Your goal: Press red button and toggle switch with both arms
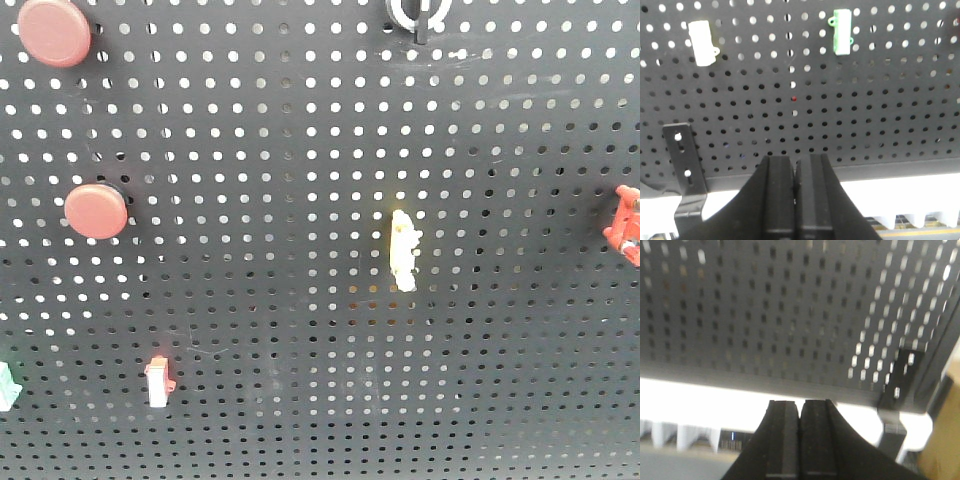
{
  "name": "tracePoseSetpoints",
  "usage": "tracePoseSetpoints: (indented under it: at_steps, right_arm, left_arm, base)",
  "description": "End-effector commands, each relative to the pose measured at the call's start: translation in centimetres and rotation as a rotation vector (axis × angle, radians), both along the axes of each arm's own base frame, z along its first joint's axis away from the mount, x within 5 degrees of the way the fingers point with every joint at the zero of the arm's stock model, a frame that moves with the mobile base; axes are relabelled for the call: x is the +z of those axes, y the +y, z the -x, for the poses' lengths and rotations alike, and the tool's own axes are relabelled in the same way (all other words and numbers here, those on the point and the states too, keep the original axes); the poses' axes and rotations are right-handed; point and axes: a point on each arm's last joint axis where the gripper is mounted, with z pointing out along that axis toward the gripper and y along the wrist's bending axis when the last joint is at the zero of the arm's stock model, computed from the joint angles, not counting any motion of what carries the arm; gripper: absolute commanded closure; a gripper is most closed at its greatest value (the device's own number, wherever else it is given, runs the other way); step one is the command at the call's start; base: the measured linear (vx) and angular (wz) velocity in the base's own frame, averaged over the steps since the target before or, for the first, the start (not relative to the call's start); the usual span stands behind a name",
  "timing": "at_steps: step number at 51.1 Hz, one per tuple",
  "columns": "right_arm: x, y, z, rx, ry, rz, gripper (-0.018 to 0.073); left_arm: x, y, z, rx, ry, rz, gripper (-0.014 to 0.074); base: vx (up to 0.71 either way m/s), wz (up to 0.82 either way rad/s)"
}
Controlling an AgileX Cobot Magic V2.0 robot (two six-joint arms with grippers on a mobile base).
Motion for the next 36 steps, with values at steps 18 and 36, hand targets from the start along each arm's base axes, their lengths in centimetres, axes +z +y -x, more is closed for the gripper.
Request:
tracePoseSetpoints:
  at_steps: [18,36]
  right_arm:
    - [4.0,0.5,0.9,0.063,-0.488,-0.023,0.0559]
    - [14.3,0.8,3.2,0.099,-0.666,-0.067,0.0559]
  left_arm:
    - [1.8,-0.1,0.3,-0.014,-0.249,0.020,0.0594]
    - [12.9,0.0,4.1,-0.035,-0.595,0.059,0.0594]
  base:
    - [0.00,0.00]
    - [0.00,0.00]
